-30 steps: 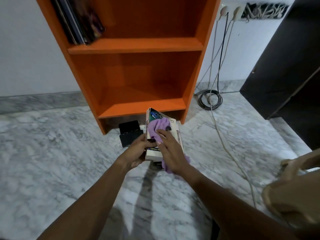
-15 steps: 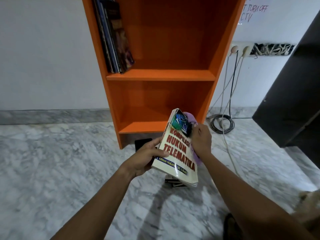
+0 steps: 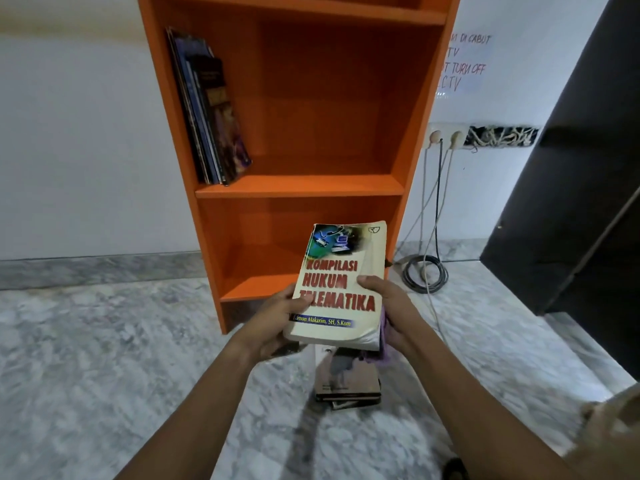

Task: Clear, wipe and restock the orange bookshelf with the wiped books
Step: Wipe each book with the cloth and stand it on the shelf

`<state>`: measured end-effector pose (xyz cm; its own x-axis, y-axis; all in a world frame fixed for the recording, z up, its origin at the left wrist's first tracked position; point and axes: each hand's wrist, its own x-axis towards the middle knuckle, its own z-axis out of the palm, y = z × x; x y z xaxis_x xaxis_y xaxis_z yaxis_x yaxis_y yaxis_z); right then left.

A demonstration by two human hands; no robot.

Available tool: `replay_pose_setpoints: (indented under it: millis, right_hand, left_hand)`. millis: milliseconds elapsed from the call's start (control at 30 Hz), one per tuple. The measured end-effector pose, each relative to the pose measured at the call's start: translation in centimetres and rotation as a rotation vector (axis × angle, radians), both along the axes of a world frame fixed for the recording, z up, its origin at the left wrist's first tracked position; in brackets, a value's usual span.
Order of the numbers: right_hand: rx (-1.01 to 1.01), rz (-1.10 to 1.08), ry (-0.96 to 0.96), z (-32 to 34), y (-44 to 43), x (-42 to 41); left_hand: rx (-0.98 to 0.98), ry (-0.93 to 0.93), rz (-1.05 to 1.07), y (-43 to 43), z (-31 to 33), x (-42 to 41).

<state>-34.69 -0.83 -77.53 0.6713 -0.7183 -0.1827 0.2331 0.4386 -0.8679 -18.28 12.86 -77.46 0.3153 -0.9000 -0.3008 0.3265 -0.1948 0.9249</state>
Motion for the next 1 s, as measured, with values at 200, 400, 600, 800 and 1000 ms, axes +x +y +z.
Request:
replay_pose_setpoints:
  millis: [200,400,600,800,1000]
  right_hand:
    - [-0.770,-0.177,0.341,1.1,2.8,0.8]
    - [-1.557,-0.071,0.544,-1.4,5.8,3.2]
    - [-1.552,-0.016,0.481,0.8,4.9,3.9]
    - [-1.358,-0.364,0.602,2.8,0.5,4.7]
    - [-0.798,-0.171,0.468,0.1,-0.1,2.8]
  left_hand:
    - [-0.128,-0.252,0.110,-2.4,2.0,-1.8]
    - [-0.168,0.247,0.307,-3.1,2.6,-1.9]
    - [-0.413,0.527,0.140,-1.5,2.8,-1.5]
    - [-0.395,0.537,0.067,-0.8,2.2,-3.2]
    - [-0.489,0.435,0.256,-0.2,2.6,-0.3]
